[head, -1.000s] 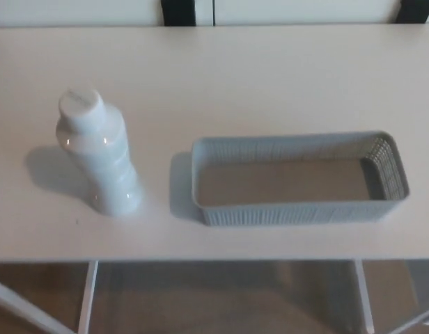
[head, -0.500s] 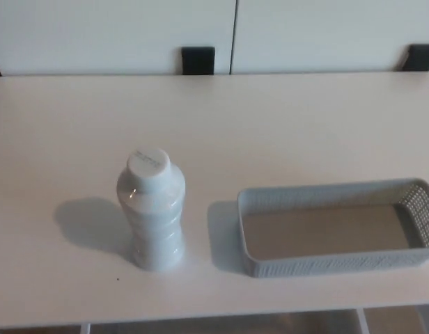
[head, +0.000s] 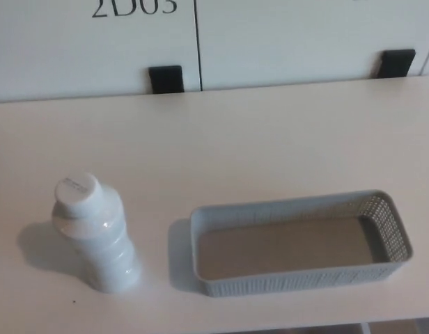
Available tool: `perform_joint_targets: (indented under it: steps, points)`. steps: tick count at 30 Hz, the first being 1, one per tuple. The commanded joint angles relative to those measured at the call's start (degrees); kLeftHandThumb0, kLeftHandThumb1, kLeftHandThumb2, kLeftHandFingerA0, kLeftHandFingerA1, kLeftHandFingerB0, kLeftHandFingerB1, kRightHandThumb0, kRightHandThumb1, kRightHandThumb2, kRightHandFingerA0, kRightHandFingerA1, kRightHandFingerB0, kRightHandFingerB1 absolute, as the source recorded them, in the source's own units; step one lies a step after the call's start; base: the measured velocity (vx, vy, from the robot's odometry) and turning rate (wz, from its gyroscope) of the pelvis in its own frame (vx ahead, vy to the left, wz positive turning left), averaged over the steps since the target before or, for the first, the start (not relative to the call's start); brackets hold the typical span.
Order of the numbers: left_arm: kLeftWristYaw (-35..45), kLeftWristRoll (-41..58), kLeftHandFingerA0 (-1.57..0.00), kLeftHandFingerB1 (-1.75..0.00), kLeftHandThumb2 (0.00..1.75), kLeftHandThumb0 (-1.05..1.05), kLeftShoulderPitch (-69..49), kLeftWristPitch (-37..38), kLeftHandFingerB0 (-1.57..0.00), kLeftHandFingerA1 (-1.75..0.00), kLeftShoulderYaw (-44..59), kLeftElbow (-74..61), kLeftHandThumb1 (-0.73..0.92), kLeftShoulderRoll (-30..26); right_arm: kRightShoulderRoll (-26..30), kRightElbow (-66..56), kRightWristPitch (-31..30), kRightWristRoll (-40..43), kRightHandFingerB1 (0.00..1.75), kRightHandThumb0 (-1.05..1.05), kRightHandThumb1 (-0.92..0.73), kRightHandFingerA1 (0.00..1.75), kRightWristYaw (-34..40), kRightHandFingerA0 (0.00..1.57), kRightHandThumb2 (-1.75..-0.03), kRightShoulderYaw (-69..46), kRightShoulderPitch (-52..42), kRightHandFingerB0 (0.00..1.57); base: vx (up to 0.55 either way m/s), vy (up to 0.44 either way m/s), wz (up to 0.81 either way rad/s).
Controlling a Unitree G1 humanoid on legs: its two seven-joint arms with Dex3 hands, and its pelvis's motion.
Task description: The robot walk up to a desk on which a bottle is kept on the left hand side and a container is kept on the right hand side. The robot uses its left hand to pick up the bottle and places it in the container.
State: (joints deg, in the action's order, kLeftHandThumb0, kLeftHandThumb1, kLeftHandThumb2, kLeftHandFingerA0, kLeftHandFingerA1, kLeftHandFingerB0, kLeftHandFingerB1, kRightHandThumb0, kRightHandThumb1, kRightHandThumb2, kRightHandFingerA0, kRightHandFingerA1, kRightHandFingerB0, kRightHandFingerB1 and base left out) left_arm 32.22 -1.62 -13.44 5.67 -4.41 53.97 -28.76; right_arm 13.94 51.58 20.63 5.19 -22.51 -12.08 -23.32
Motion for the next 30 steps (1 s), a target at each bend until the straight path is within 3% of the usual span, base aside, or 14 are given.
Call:
perform_joint_targets:
  steps: [1, 7, 8, 12, 13, 14, 17, 18, 21, 22, 23, 24, 25, 30]
  points:
    - [1.44, -0.82, -0.11, -0.40, 1.10, -1.05, -0.14, -2.17, 0.00, -0.35, 0.04, -0.72, 0.67, -1.55, 0.74, 0.92, 0.45, 0.26, 0.48, -0.89, -0.57, 0.46, -0.46, 0.08, -0.97, 0.10, 0.31, 0.13, 0.00, 0.000, 0.00]
    - [1.80, -0.49, -0.11, -0.40, 1.10, -1.05, -1.00, -3.24, 0.00, -0.35, 0.57, -2.36, 0.66, -2.00, 0.53, 0.87, 0.92, 0.60, 0.48, -0.89, -0.56, 0.45, -1.25, 0.08, -0.99, 0.10, -0.08, 0.15, 0.05, 0.121, -0.06]
    - [3.31, 0.53, -0.08, 0.00, 0.64, -0.99, -0.45, -4.20, 0.00, -0.30, 1.65, -1.33, 0.82, -2.87, 0.32, 0.92, 0.40, 0.58, 0.41, -0.92, -0.73, 0.36, -0.70, 0.14, -0.63, 0.02, 0.18, 0.20, 0.04, 0.073, 0.12]
    - [3.97, 2.04, -0.13, -0.32, 1.05, -1.03, 0.26, -6.13, 0.00, -0.31, 4.14, 0.31, 0.66, -3.82, 0.48, 0.06, 0.02, 0.62, 0.50, -0.90, -0.56, 0.47, -0.32, 0.11, -0.98, -0.23, -0.38, 0.16, 0.05, -0.007, 0.11]
    - [4.67, 3.54, -0.14, -0.34, 1.06, -1.03, -1.05, -5.63, 0.00, -0.37, 5.99, -0.21, 0.67, -4.66, 0.66, 0.78, 0.16, 0.65, 0.40, -0.92, -0.74, 0.36, -0.54, 0.15, -0.63, -0.31, -0.06, 0.18, -0.04, -0.055, 0.11]
    - [6.46, 6.72, -0.09, -0.14, 0.68, -0.96, -3.57, -4.61, 0.00, -0.35, 9.77, -0.89, 0.77, -6.08, 0.77, 1.52, -0.08, 1.05, 0.41, -0.92, -0.72, 0.36, -1.17, 0.13, -0.62, -0.58, 0.34, 0.16, 0.00, 0.000, 0.00]
    - [8.36, 11.98, -0.12, -0.34, 1.00, -1.00, -5.23, -5.45, 0.00, -0.36, 17.83, 2.26, 0.60, -7.44, 0.63, 0.58, -1.31, 1.65, 0.42, -0.92, -0.72, 0.37, -1.65, 0.13, -0.63, -0.85, 0.51, 0.15, 0.00, -0.056, -0.01]
    - [8.59, 13.31, -0.07, 0.00, 0.63, -0.95, -6.07, -4.60, 0.00, -0.35, 20.55, 5.07, 0.77, -8.84, 0.74, 0.39, -1.31, 0.98, 0.42, -0.92, -0.75, 0.36, -0.99, 0.13, -0.64, -0.49, 0.67, 0.15, 0.00, 0.000, 0.00]
    - [8.41, 14.75, -0.08, 0.00, 0.63, -0.96, -7.41, -3.30, 0.00, -0.33, 25.83, 10.74, 0.75, -11.70, 0.73, 0.89, -1.29, 0.27, 0.40, -0.90, -0.74, 0.36, -0.18, 0.12, -0.63, -0.17, 1.24, 0.15, 0.00, 0.000, 0.00]
    - [6.96, 17.01, -0.14, -0.17, 1.03, -1.04, -8.57, -2.12, 0.00, -0.28, 30.48, 13.32, 0.64, -13.82, 0.85, 1.39, -1.03, -0.24, 0.40, -0.91, -0.76, 0.35, 0.18, 0.13, -0.64, 0.11, 1.45, 0.15, 0.00, 0.000, 0.00]
    - [6.35, 18.41, -0.03, -0.14, 1.01, -1.04, -8.65, -1.73, 0.00, -0.13, 32.84, 14.06, 0.61, -14.72, 0.93, 1.75, -1.03, -0.15, 0.50, -0.41, -0.30, 0.51, 0.09, 0.01, -0.98, 0.02, 1.66, 0.00, 0.00, 0.000, 0.00]
    - [6.04, 19.15, -0.03, -0.14, 1.01, -1.04, -8.57, -1.49, 0.00, -0.13, 34.53, 14.59, 0.61, -15.27, 0.97, 2.01, -1.05, -0.03, 0.50, -0.41, -0.30, 0.51, 0.00, 0.01, -0.98, -0.07, 1.83, 0.00, 0.00, 0.000, 0.00]
    - [5.72, 20.65, -0.03, -0.15, 1.00, -1.00, -8.30, -0.88, 0.00, -0.10, 36.84, 14.85, 0.62, -15.93, 0.95, 2.29, -0.98, 0.16, 0.40, -0.92, -0.74, 0.35, 0.03, 0.13, -0.63, -0.26, 1.96, 0.16, 0.00, 0.000, 0.00]
    - [4.49, 28.74, -0.02, -0.15, 0.95, -0.91, -3.75, -1.84, 0.00, -0.02, 51.02, 13.84, 0.58, -22.14, 1.08, 2.79, -0.34, -0.47, 0.47, -0.92, -0.58, 0.45, 0.89, 0.11, -0.96, -0.04, 1.85, 0.10, 0.00, 0.000, 0.00]
